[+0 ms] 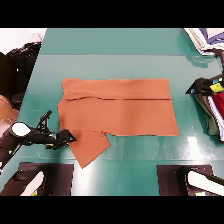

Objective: Fold the shirts.

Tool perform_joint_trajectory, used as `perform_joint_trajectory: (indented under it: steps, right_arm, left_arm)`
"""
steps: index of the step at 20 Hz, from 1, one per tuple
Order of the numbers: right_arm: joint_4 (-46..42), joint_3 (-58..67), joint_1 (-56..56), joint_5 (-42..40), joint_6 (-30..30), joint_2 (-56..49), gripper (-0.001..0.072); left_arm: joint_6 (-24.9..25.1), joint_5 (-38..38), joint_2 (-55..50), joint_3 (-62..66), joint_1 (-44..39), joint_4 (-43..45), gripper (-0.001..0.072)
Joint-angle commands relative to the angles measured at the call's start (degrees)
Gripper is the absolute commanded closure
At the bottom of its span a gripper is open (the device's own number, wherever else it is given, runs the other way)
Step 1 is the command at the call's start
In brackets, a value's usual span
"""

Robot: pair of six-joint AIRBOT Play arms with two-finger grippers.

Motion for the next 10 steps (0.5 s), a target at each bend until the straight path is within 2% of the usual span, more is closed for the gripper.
perform_joint_trajectory:
  steps: [1,2,3,4,5,6,7,10]
  right_arm:
    - [-0.15,-10.69,-3.72,-1.25,-0.57,4.96,0.0316]
    - [-0.13,-14.97,-5.64,-2.01,-0.55,7.08,0.0317]
    - [-0.24,-18.73,-7.56,-2.32,-0.59,8.90,0.0317]
    - [-0.20,-22.29,-9.55,-2.34,-0.98,10.49,0.0317]
    - [-0.22,-25.83,-11.47,-2.40,-1.05,11.93,0.0309]
    - [-0.20,-29.16,-13.22,-2.43,-1.60,13.00,0.0205]
    - [-0.20,-31.98,-14.71,-2.49,-1.88,13.53,0.0138]
    - [0.07,-39.06,-17.25,-4.22,-1.84,12.79,0.0147]
  left_arm:
    - [0.37,2.58,-0.02,-0.24,0.02,-1.42,0.0206]
    - [0.39,2.58,-0.02,-0.24,0.02,-1.44,0.0208]
    - [0.52,2.51,-0.02,-0.24,0.02,-1.44,0.0365]
    - [2.21,2.29,-0.02,-0.24,0.02,-1.92,0.0597]
    - [4.04,1.90,-0.02,-0.24,0.02,-2.82,0.0681]
    - [4.90,1.33,-0.02,-0.22,0.02,-3.69,0.0681]
    - [4.92,0.76,-0.02,-0.04,0.02,-4.02,0.0681]
    - [6.88,-1.38,-0.02,2.86,0.02,-3.98,0.0681]
